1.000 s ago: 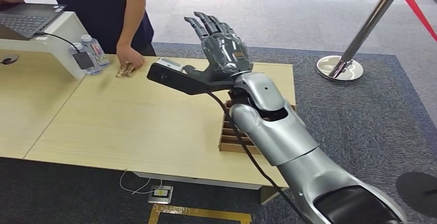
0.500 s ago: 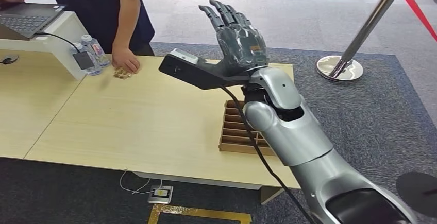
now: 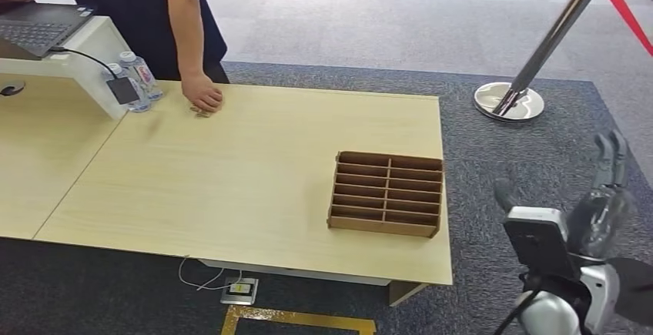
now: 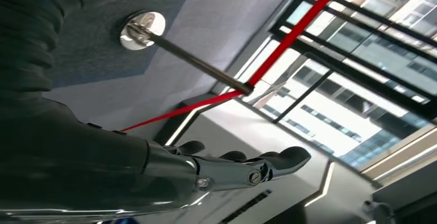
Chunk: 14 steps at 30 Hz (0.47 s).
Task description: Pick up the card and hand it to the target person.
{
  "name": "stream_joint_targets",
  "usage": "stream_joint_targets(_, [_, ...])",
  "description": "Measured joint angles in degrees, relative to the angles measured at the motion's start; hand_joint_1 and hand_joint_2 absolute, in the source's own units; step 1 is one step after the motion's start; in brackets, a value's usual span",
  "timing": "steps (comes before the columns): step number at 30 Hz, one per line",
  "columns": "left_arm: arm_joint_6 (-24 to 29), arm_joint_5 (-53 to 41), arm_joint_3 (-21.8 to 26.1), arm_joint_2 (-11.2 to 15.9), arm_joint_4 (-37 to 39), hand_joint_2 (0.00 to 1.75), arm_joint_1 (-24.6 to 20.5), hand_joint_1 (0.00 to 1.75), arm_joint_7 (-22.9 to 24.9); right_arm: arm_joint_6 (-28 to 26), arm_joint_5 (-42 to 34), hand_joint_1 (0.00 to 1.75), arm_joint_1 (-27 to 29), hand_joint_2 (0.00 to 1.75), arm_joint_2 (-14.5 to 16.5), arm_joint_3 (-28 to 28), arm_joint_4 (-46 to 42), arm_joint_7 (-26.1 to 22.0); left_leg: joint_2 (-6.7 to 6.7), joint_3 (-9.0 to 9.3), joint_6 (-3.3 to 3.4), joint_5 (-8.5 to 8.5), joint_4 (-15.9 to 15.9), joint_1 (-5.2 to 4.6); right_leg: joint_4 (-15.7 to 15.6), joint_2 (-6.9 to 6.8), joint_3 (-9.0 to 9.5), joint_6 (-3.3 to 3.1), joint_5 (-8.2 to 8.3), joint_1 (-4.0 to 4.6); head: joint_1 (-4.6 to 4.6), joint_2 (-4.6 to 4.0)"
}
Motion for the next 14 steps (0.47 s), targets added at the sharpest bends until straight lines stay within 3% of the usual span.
stream_joint_targets(3, [-0.2, 0.0, 0.2, 0.0, 0.0, 0.0, 0.0, 0.0, 0.2, 1.1, -2.6, 0.0, 8.9, 1.75, 2.3, -6.6, -4.9, -2.0, 0.02, 0.04, -0.04, -0.04, -0.1, 0.01, 0.0, 0.0, 0.0, -0.08, -0.1, 0.0, -0.01, 0.0])
stream_joint_targets(6, [-0.1, 0.1, 0.4, 0.0, 0.0, 0.0, 0.0, 0.0, 0.4, 4.5, -4.4, 0.0, 13.2, 1.75, 5.1, -12.8, -6.6, -2.7, 0.06, 0.07, -0.05, -0.04, -0.1, 0.01, 0.0, 0.0, 0.02, -0.1, -0.12, 0.0, -0.01, 0.0])
stream_joint_targets(10, [0.0, 0.2, 0.6, 0.0, 0.0, 0.0, -0.1, 0.0, 0.5, 11.2, -5.6, 0.0, 12.6, 1.75, 8.5, -22.5, -2.2, -1.5, 0.09, 0.24, -0.03, -0.01, -0.1, 0.01, 0.1, 0.0, 0.2, -0.09, -0.11, 0.0, 0.0, 0.0])
stream_joint_targets(14, [-0.1, 0.1, 0.7, 0.0, 0.0, 0.0, -0.2, 0.0, 0.5, 14.1, -4.5, 0.0, 8.5, 1.75, 9.1, -29.5, 8.6, -0.3, 0.09, 0.34, -0.03, 0.0, -0.1, 0.0, 0.0, 0.0, 0.31, -0.07, -0.08, 0.0, -0.01, 0.0])
